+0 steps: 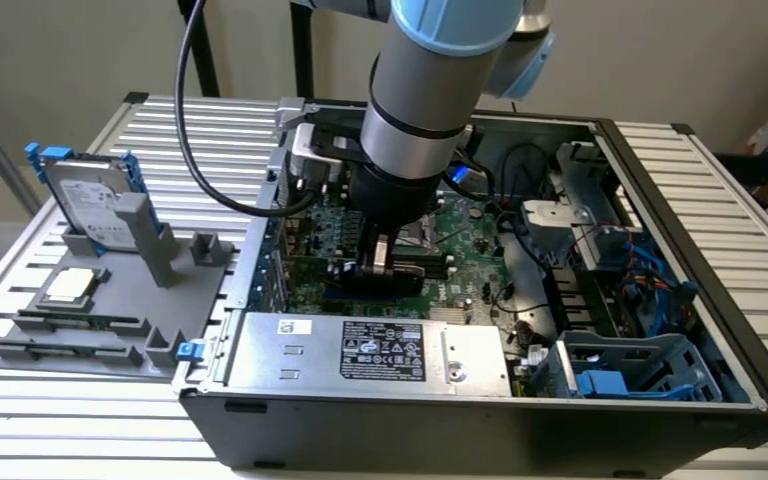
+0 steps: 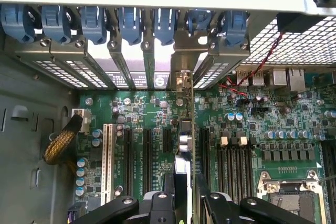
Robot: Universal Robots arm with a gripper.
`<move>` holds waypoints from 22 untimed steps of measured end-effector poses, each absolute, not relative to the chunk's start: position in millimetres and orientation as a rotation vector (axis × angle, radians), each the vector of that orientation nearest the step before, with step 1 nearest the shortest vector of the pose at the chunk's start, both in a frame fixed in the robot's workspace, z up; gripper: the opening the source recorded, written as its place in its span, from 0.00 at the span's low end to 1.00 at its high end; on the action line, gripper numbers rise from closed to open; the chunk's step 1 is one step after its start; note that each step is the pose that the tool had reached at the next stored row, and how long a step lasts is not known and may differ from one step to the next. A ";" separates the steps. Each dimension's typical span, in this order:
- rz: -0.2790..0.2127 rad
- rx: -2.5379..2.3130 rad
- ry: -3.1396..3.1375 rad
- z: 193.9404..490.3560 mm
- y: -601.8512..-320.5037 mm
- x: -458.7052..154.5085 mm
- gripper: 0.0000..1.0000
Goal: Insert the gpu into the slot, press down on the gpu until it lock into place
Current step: 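Insert the gpu into the slot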
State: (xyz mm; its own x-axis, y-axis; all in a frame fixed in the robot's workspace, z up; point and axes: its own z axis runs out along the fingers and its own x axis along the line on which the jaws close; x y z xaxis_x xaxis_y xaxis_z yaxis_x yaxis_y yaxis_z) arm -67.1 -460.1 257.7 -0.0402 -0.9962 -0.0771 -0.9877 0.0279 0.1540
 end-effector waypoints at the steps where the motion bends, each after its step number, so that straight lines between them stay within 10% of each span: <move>1: -0.255 2.140 -2.214 257.6 -460.1 -67.1 0.26; 22: -0.257 2.140 -2.214 254.7 -460.0 -66.6 0.26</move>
State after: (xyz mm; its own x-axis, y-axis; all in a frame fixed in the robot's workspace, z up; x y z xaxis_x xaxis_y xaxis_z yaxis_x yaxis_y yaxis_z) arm -66.6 -460.0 254.7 -0.0403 -0.9961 -0.0779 -0.9876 0.0279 0.1547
